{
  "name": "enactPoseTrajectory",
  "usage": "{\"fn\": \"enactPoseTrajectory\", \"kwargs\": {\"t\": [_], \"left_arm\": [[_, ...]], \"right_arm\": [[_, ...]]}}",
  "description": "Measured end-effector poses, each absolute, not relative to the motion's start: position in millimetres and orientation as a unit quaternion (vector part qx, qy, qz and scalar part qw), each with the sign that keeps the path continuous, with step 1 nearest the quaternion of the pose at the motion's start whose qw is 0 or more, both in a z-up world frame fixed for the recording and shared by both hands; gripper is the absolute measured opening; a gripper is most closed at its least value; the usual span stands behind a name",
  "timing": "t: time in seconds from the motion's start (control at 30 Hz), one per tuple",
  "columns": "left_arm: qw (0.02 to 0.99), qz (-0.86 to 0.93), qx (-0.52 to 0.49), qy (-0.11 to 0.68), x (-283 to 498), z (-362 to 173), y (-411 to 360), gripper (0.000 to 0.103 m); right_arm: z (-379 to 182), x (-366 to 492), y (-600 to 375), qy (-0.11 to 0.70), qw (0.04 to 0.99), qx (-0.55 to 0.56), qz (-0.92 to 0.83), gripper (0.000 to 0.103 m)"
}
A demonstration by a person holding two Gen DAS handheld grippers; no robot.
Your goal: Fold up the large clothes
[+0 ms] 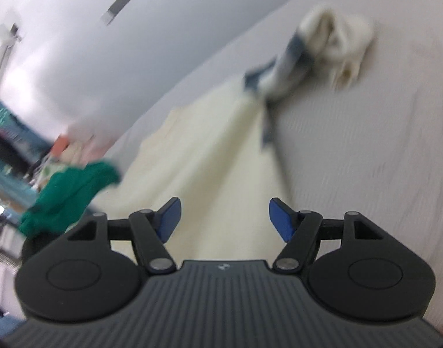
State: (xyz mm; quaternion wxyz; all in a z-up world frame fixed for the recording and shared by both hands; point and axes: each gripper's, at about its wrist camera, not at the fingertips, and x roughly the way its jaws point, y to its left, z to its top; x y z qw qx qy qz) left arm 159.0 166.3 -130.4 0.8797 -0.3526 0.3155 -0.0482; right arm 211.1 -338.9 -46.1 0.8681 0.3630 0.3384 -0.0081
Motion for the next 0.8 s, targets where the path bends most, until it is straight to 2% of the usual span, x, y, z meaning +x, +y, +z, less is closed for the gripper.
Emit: {"fn": "enactPoseTrajectory", "kwargs": {"t": [0.27, 0.33, 0.43, 0.6, 0.67, 0.73, 0.8], "left_arm": [[0.845, -0.011, -0.374, 0.383, 167, -167, 167, 0.063], [0.839, -0.01, -0.375, 0.395, 170, -173, 162, 0.063], [0.834, -0.002, -0.374, 0.405, 174, -180, 156, 0.063], [0.824, 0.002, -0.39, 0.411, 170, -187, 156, 0.063], [0.821, 0.002, -0.397, 0.41, 168, -188, 157, 0.063], [0.818, 0.001, -0.403, 0.41, 161, -188, 157, 0.063], [0.812, -0.001, -0.415, 0.411, 156, -189, 157, 0.063]], "right_arm": [[-116, 175, -308, 0.422, 0.818, 0.39, -0.014, 0.071], [-124, 170, -313, 0.426, 0.81, 0.402, -0.023, 0.068], [-131, 169, -315, 0.427, 0.801, 0.42, -0.013, 0.071], [-151, 181, -298, 0.448, 0.759, 0.469, 0.06, 0.069], [-155, 184, -290, 0.455, 0.753, 0.47, 0.07, 0.054], [-152, 187, -290, 0.459, 0.76, 0.457, 0.057, 0.021], [-149, 186, -293, 0.453, 0.763, 0.457, 0.05, 0.019]]}}
